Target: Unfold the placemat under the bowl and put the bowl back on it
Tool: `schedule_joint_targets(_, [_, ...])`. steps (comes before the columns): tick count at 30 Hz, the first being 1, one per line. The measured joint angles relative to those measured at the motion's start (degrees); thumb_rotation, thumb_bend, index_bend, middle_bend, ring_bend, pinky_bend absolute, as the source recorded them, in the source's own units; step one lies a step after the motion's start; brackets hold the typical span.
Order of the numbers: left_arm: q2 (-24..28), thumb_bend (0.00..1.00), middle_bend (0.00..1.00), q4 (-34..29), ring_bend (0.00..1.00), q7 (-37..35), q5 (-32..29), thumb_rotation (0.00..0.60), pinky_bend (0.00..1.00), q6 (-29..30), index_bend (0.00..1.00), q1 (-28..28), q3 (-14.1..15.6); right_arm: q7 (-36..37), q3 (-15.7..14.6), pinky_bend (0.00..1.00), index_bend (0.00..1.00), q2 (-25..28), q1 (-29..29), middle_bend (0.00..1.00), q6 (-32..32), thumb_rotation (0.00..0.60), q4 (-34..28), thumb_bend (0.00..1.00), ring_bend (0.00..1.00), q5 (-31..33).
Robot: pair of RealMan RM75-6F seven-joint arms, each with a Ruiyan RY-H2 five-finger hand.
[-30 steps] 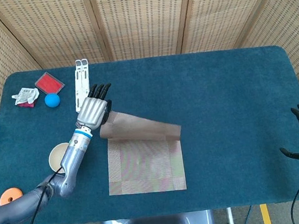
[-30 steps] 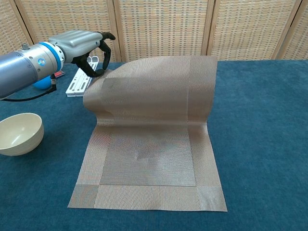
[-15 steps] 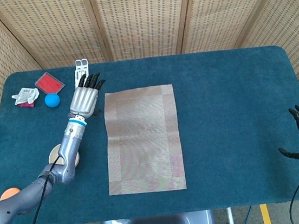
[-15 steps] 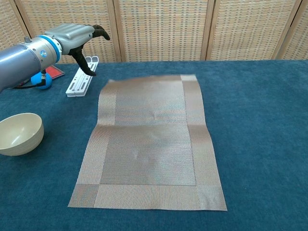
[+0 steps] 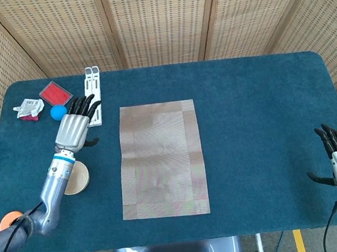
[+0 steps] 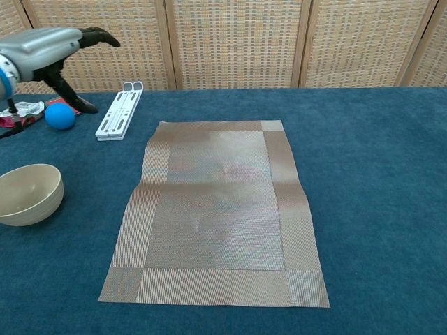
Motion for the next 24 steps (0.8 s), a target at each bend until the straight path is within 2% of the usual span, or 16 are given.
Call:
schedule_joint_targets(4, [6.33,0.1,0.0,-10.42,0.0,1.48,1.71,0.6,0.0,7.48,0.08,7.35,4.09,-0.64,-0.53,0.0,0.03,-0.22,0.02,0.0,0.27,0.6,-0.26,0.12,0.0,-1.11])
schedule_joint_targets(6, [8.27,0.1,0.0,-13.43,0.0,2.04,2.7,0.6,0.0,10.71,0.08,10.47,6.08,-1.24,-1.03,0.0,0.02,-0.31,0.06,0.0,0.19,0.6,-0.33,0.12,0.0,-1.71])
schedule_joint_targets(15, [14.03,0.1,0.0,-21.63,0.0,4.43,10.37,0.6,0.0,23.25,0.05,23.29,16.43,-3.49,-3.09,0.0,0.0,0.29,0.13,0.0,-0.15,0.6,-1.77,0.09,0.0,-4.66])
schedule_joint_targets(19, [15.23,0.1,0.0,-22.82,0.0,4.4,13.03,0.6,0.0,26.43,0.04,26.86,18.94,-4.15,-3.8,0.0,0.0,0.26,-0.01,0.0,0.79,0.6,-2.47,0.09,0.0,-6.51])
schedule_joint_targets(24, [16.66,0.1,0.0,-23.46,0.0,4.15,16.34,0.6,0.0,29.89,0.04,29.55,19.83,-5.21,-4.41,0.0,0.0,-0.35,0.16,0.0,1.26,0.6,-3.46,0.09,0.0,-8.27])
